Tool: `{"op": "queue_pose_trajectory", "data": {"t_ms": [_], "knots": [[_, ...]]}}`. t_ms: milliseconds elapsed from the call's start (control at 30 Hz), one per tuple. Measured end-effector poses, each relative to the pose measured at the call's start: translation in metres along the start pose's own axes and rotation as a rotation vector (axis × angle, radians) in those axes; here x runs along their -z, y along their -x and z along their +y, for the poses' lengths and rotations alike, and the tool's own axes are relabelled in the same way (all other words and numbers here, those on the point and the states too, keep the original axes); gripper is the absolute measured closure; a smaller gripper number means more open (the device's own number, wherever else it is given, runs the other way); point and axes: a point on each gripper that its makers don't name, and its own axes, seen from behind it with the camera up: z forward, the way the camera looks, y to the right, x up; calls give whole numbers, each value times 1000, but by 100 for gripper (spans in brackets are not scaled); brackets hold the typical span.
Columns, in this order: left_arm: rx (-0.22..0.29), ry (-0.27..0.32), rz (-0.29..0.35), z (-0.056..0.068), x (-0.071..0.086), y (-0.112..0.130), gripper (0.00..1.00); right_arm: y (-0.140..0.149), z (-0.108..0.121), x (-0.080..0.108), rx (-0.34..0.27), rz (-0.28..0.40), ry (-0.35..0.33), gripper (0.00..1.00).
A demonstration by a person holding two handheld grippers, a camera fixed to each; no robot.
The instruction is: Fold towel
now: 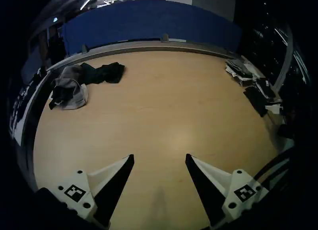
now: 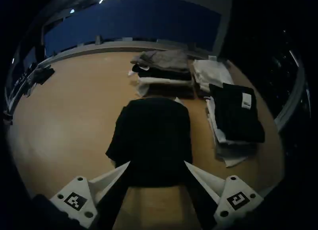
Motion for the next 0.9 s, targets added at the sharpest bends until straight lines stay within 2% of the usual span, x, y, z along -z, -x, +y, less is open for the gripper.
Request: {"op": "queue_pose_trajectory", "data": {"t_ms": [200, 467, 700, 900], "knots": [[-4, -7, -8, -2, 1, 4, 4, 19, 8, -12, -39, -38, 1, 15], [-8, -9, -14, -1, 0, 6, 4, 23, 7, -21, -54, -20, -15, 15], [-12, -2, -14, 2, -1, 4, 4, 19, 6, -15, -81, -7, -18, 15], [-16, -4, -10, 0, -1, 1, 4, 10, -2, -5, -81, 32, -19, 14]]}}
